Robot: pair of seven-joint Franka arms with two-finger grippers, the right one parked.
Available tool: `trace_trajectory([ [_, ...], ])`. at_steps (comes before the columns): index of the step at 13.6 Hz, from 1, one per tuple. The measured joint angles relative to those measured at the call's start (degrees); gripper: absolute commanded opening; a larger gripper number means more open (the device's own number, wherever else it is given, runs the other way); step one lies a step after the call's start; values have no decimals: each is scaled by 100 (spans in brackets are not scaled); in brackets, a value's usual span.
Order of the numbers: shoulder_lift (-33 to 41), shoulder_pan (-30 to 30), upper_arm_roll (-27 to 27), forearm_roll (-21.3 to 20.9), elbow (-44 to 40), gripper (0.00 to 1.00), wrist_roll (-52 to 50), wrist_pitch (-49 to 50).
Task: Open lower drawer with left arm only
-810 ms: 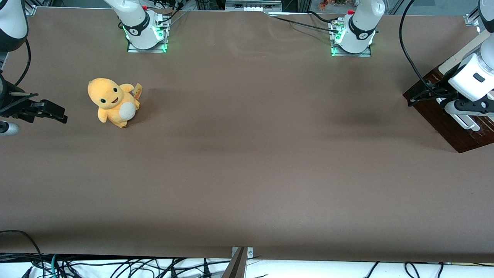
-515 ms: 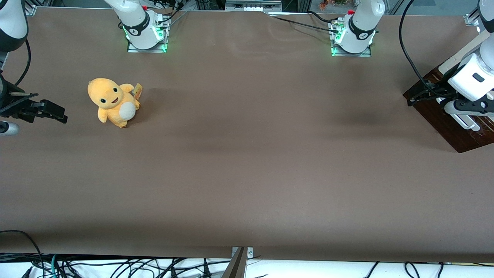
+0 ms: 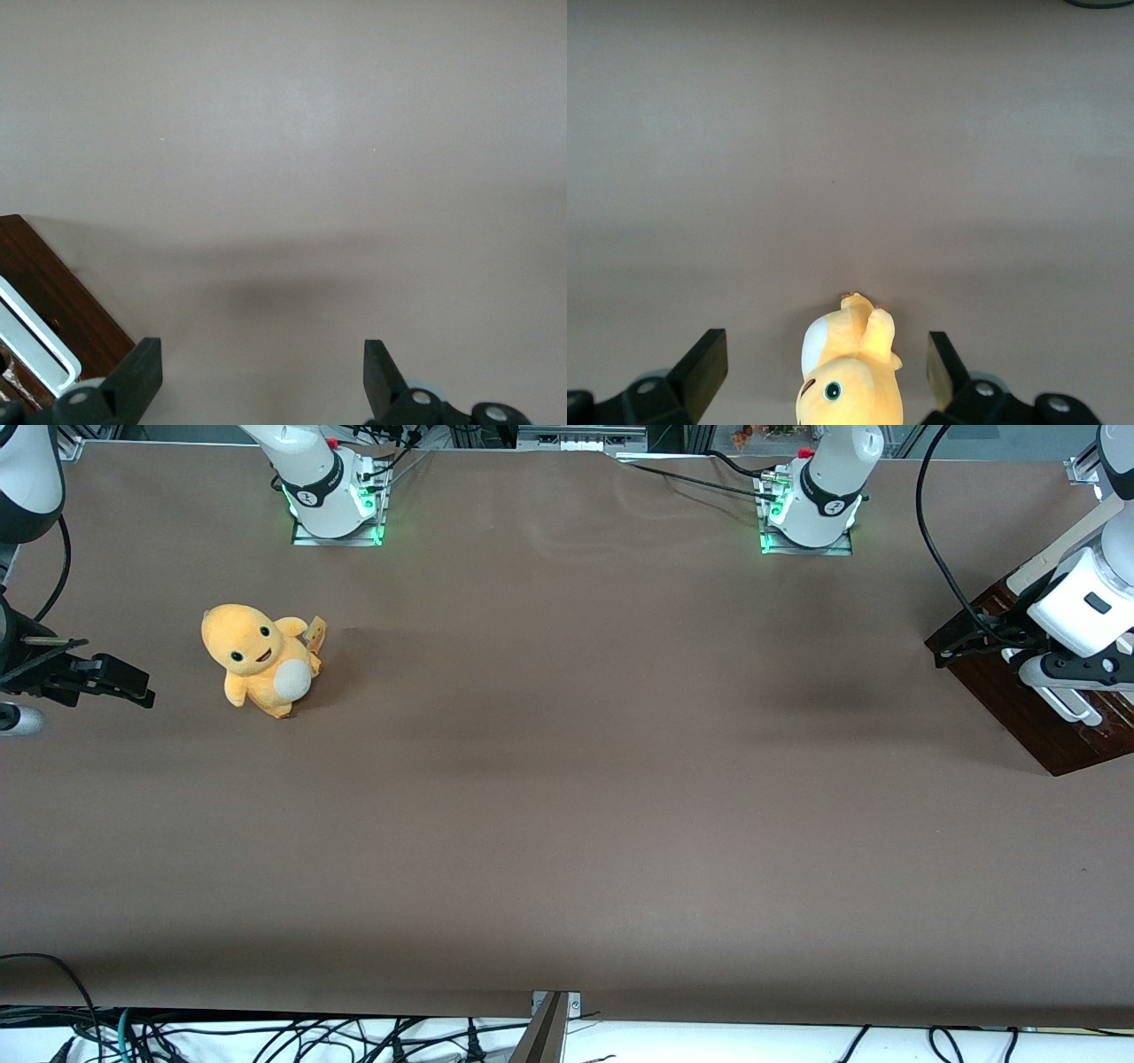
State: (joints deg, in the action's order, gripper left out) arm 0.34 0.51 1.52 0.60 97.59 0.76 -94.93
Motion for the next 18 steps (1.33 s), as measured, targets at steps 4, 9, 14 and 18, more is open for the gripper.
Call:
trace_trajectory([
  [4, -51, -4, 6, -22, 0, 100, 4, 16],
  [9, -344, -14, 58, -292, 0, 100, 3, 31],
  [14, -395, -16, 77, -615, -66, 100, 7, 30],
  [18, -746, -15, 75, -1449, -344, 100, 3, 30],
])
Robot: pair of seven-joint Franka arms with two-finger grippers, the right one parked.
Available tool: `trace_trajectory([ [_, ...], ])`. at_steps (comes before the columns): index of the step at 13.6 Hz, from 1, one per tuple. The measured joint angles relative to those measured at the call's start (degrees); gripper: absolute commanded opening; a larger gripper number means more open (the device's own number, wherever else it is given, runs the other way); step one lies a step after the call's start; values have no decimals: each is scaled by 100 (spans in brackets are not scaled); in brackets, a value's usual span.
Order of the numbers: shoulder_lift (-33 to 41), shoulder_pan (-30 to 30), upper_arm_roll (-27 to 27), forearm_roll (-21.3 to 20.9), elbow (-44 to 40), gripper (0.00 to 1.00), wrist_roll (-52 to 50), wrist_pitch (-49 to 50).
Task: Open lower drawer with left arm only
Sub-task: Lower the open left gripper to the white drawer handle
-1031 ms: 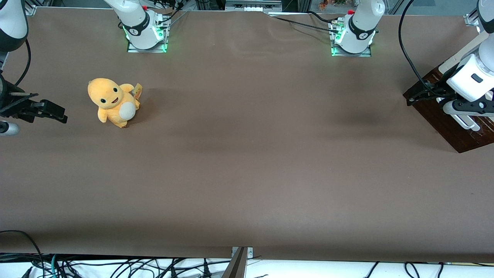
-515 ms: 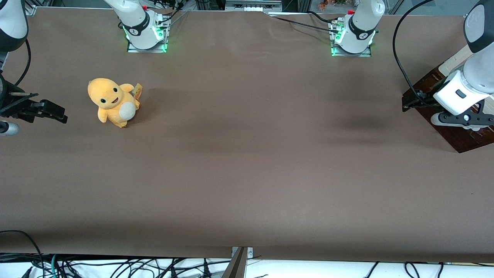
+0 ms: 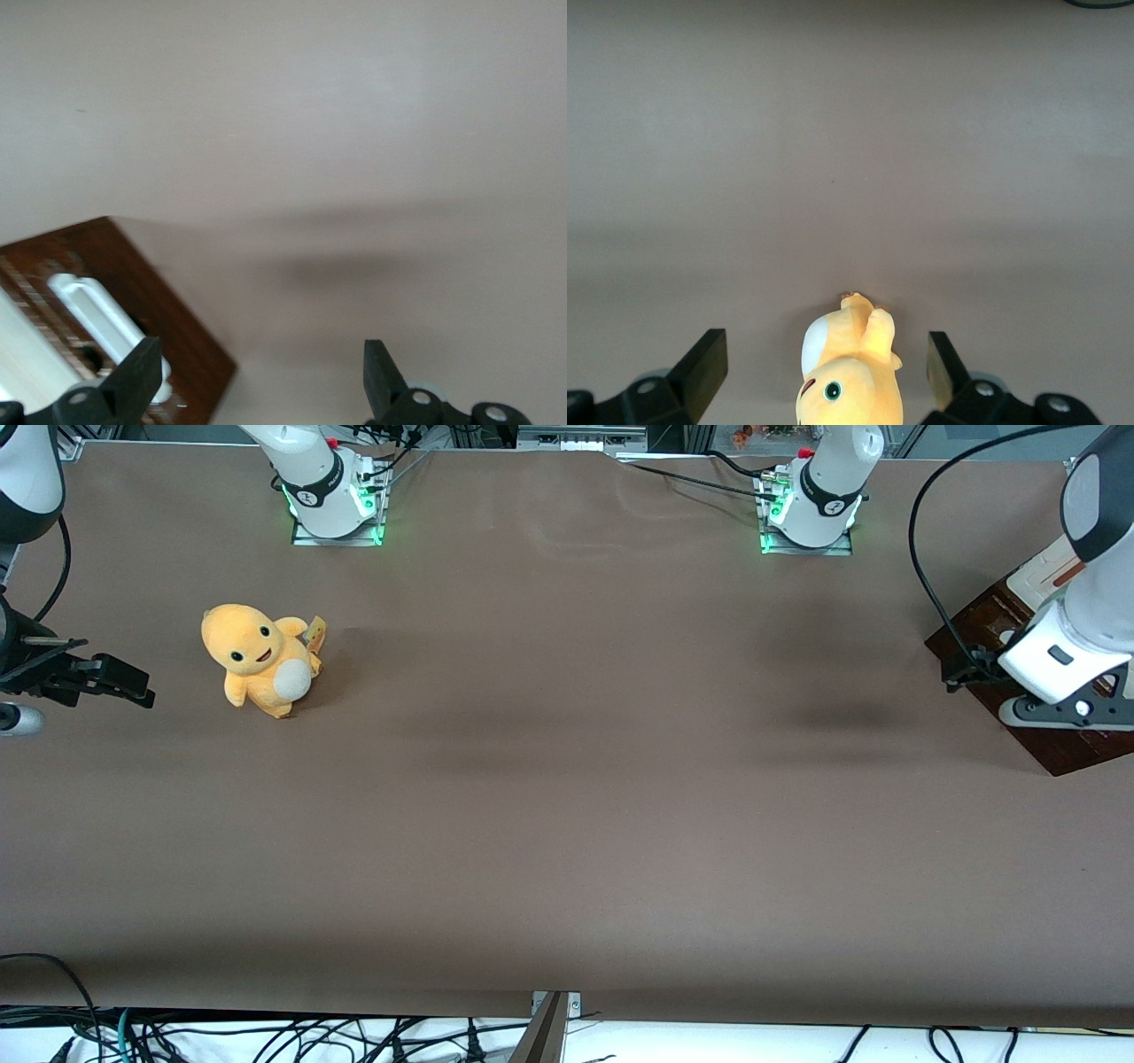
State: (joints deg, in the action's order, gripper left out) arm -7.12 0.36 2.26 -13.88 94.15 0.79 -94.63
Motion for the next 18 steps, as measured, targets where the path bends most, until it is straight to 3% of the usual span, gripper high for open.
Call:
trace_trajectory([
  [8, -1042, 35, -61, -1953, -87, 100, -777, 989],
  [12, -1988, -92, -12, -2766, -79, 100, -2183, 1806],
  [16, -3096, -131, 6, -3194, -64, 100, -4114, 2371],
  [18, -3479, -123, -3, -3613, -50, 100, -4466, 2504],
])
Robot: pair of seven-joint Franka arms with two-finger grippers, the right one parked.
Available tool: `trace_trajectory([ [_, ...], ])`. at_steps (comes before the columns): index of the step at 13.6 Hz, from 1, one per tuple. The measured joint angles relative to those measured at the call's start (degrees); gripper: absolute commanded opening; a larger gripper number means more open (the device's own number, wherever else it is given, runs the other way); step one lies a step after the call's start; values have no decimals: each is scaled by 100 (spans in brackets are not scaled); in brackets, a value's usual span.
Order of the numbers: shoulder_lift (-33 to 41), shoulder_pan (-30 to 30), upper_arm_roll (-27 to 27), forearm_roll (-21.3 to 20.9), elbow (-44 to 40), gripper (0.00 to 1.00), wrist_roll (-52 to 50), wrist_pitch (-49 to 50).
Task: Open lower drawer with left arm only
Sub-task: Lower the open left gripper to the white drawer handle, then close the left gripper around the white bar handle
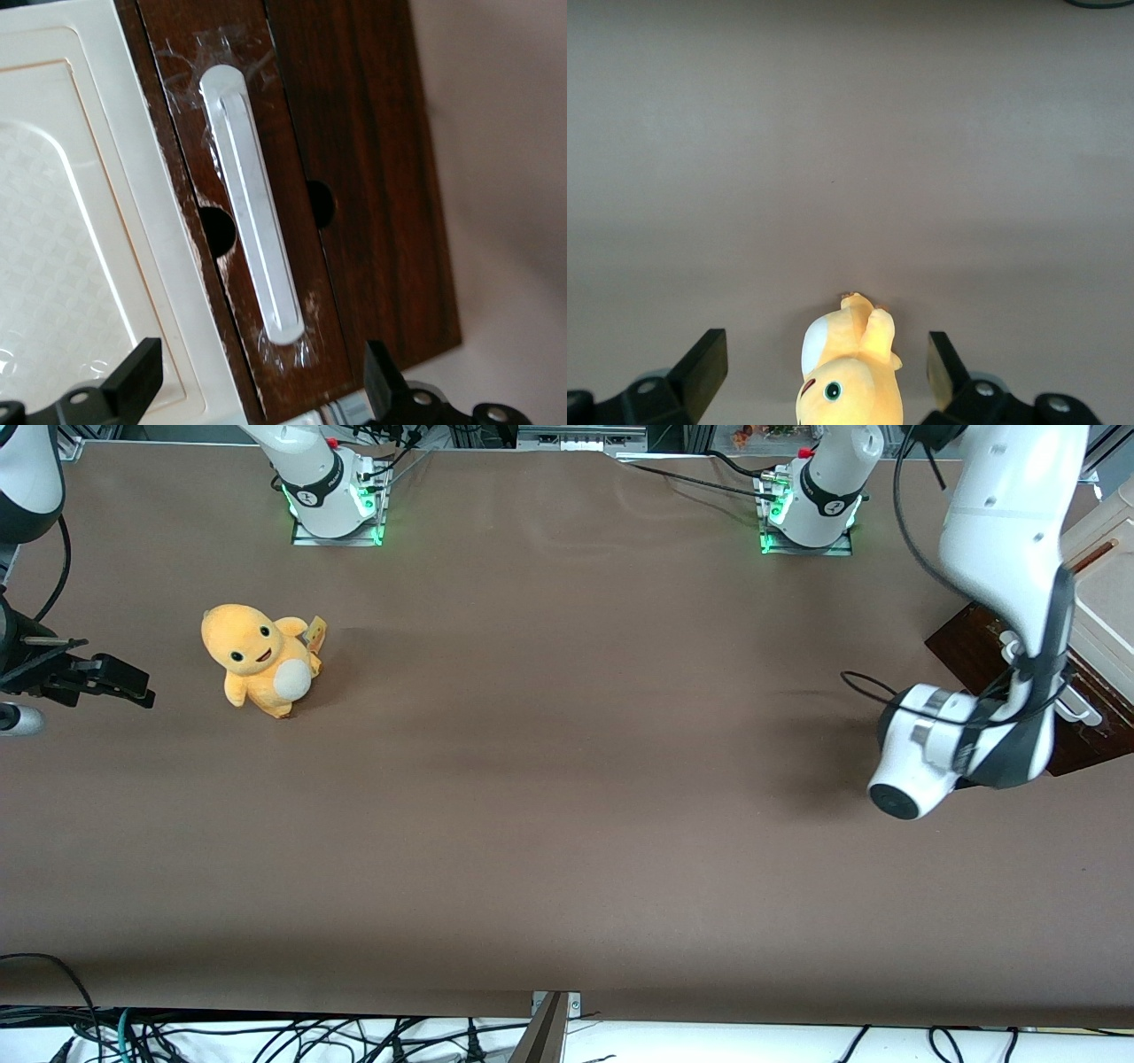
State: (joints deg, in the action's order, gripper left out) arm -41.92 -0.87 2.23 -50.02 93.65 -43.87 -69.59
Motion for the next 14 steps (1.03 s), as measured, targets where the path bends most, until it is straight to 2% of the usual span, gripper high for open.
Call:
trace_trajectory([
  [2, -129, 69, -42, -271, 48, 100, -107, 48],
  [4, -127, 200, -75, -319, 110, 100, -228, 65],
  [5, -127, 283, -78, -408, 154, 96, -316, 65],
  [7, -127, 428, -78, -625, 288, 95, -542, -48],
  [10, -128, 514, -76, -786, 545, 88, -1109, -261],
  [14, -128, 530, -74, -918, 633, 69, -1456, -356],
])
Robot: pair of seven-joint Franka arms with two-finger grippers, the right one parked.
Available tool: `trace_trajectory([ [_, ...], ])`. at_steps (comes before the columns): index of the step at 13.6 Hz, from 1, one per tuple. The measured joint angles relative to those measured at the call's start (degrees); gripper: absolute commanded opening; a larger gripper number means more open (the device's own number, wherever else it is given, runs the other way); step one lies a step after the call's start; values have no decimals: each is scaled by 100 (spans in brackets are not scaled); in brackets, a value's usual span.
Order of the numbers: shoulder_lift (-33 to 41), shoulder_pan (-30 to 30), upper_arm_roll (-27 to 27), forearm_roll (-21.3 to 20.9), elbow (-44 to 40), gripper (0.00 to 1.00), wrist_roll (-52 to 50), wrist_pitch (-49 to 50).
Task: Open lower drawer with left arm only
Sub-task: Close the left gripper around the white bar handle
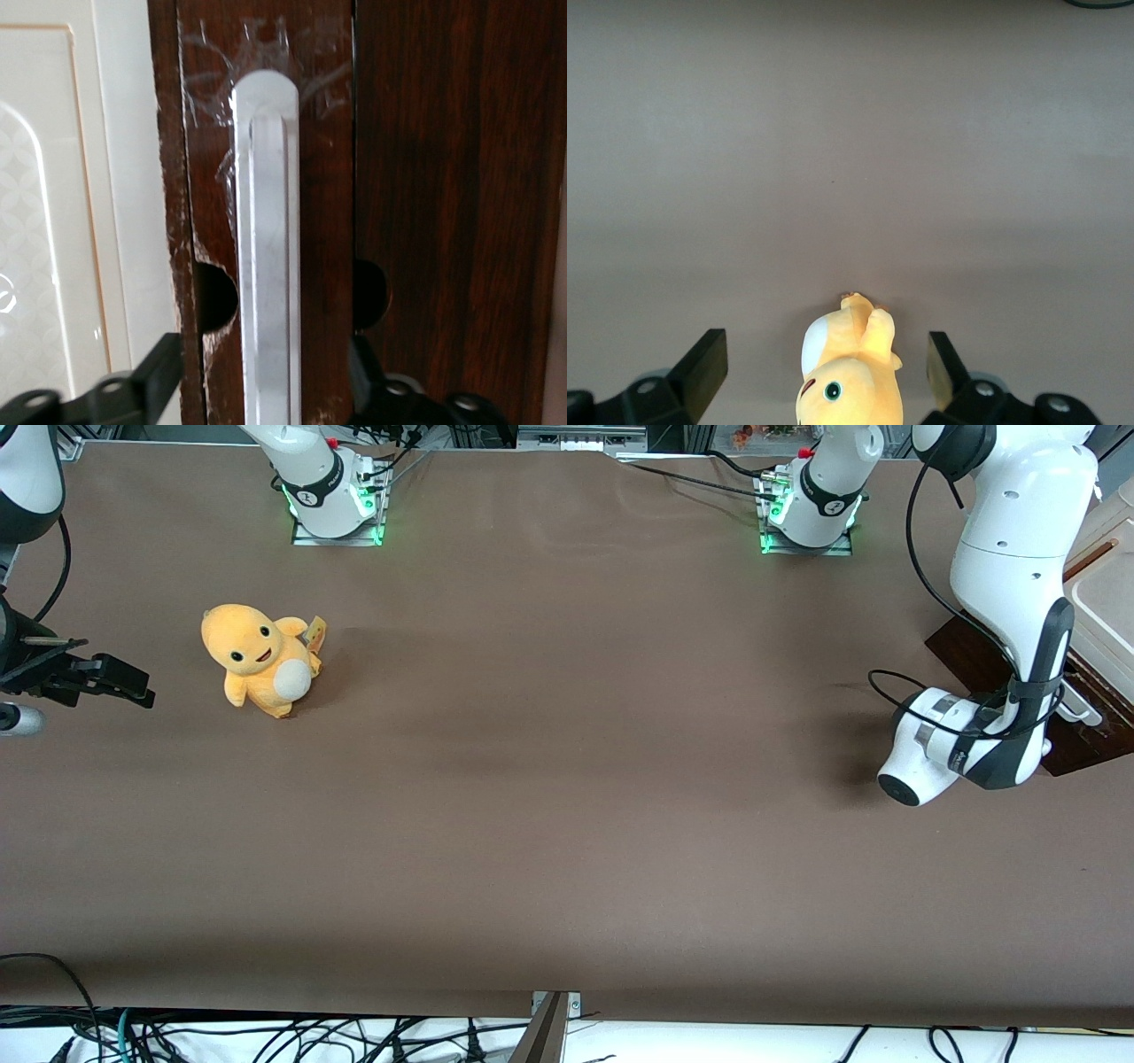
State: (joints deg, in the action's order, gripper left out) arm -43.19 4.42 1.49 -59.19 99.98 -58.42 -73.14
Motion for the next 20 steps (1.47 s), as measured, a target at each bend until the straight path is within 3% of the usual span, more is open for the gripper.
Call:
trace_trajectory([
  [2, 0, 25, 0, -78, 5, 62, -13, -39],
  [5, 0, 74, 0, -99, 20, 40, -24, -118],
  [9, -1, 80, 7, -100, 24, 19, -30, -169],
  [12, 1, 79, 14, -108, 26, 8, -45, -180],
  [20, 0, 74, 16, -108, 26, 4, -53, -180],
])
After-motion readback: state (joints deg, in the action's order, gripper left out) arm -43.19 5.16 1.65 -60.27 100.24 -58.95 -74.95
